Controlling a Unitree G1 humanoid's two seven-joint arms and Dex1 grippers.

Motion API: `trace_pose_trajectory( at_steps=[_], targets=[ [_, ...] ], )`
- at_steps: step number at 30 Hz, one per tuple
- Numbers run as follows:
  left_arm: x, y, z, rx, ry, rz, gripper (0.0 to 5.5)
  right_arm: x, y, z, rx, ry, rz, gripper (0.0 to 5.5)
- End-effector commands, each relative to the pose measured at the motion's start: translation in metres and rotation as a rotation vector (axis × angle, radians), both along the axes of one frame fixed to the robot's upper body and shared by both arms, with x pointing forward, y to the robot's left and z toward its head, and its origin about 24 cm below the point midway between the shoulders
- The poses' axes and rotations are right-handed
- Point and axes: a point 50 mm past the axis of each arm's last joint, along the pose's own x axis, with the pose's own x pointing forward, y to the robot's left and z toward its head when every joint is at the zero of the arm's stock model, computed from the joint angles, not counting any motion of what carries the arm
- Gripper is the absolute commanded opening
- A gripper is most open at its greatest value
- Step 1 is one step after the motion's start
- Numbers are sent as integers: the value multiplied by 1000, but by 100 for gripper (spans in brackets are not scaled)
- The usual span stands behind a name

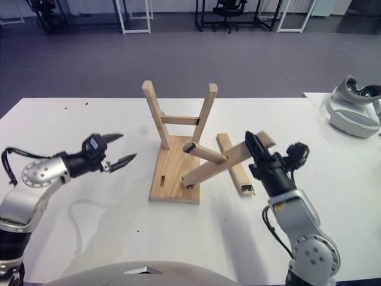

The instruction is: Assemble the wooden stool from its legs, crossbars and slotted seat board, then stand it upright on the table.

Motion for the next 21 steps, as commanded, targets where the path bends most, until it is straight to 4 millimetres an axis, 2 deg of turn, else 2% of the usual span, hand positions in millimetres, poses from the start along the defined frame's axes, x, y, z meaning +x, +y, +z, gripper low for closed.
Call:
trace_pose_trajectory(
  at_steps=[1, 5, 9, 13, 18, 21],
  targets=[
    [-7, -12, -30, 19, 113, -4, 386, -2, 0, -8, -53, 40, -16, 103],
    [-4, -15, -44, 61, 175, 0, 386, 1, -2, -15, -102, 71, -74, 103],
    [-2, -22, -49, 78, 224, -36, 386, 3, -8, -15, -173, 86, -117, 104],
    [4, -39, -40, 15, 214, -80, 386, 2, -6, -7, -285, 115, -72, 107],
    [9, -67, -27, -91, 209, -156, 386, 13, -9, 5, -417, 192, -82, 109],
    [12, -75, -19, -113, 188, -176, 386, 22, -5, 16, -516, 219, -102, 110]
  ],
)
